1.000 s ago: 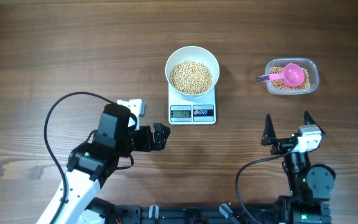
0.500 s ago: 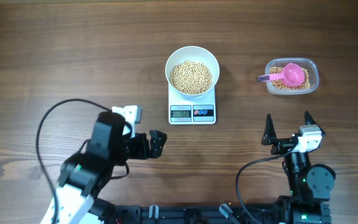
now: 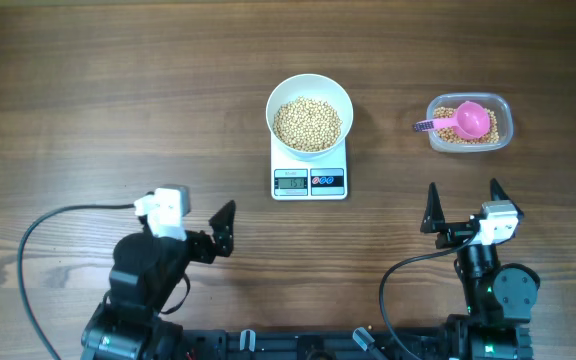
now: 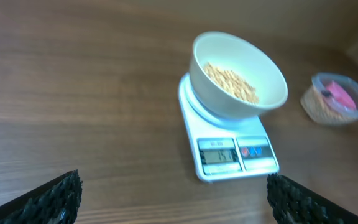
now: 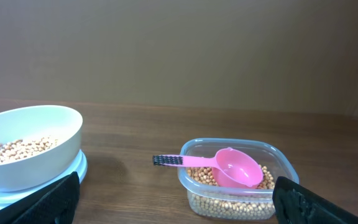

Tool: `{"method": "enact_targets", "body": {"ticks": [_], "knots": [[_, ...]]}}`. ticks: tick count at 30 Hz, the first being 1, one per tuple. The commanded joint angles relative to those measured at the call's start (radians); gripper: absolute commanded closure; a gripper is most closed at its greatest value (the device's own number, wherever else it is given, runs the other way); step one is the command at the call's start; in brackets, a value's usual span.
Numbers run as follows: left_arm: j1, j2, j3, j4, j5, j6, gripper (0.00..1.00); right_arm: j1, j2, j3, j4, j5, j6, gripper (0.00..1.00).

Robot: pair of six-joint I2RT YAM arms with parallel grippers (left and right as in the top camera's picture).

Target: Scoop item into bowl and weigh 150g on scale

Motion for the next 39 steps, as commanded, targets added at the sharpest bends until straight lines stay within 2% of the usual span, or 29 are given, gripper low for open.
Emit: {"method": "enact_targets", "body": {"ticks": [1,4,10,15,22,26,30,37,39], "knots": [[0.085,-0.114,-0.037,0.014,-0.016,0.020,0.00,0.005,-0.011,-0.001,0.003,0.014,0.006,0.01],[0.129,-0.195,-0.082,0.034,-0.008,0.020,0.00,0.005,-0.011,-0.001,0.003,0.014,0.006,0.00],[0.229,-0.290,-0.182,0.182,0.038,0.020,0.00,0.005,-0.011,-0.001,0.003,0.014,0.006,0.00],[0.262,-0.393,-0.257,0.254,0.040,0.020,0.00,0.005,-0.011,-0.001,0.003,0.014,0.006,0.00],[0.263,-0.394,-0.364,0.494,0.040,0.020,0.00,0.005,-0.011,-0.001,0.003,0.014,0.005,0.00],[0.272,-0.394,-0.364,0.473,0.040,0.020,0.00,0.005,-0.011,-0.001,0.003,0.014,0.006,0.00],[0.275,-0.394,-0.364,0.347,0.036,0.025,0.00,0.005,-0.011,-0.001,0.003,0.014,0.006,0.00],[0.261,-0.394,-0.364,0.348,0.044,0.056,0.00,0.005,-0.011,-0.001,0.003,0.014,0.006,0.00],[0.236,-0.394,-0.364,0.348,0.047,0.129,0.00,0.005,-0.011,-0.001,0.003,0.014,0.006,0.00]]}}
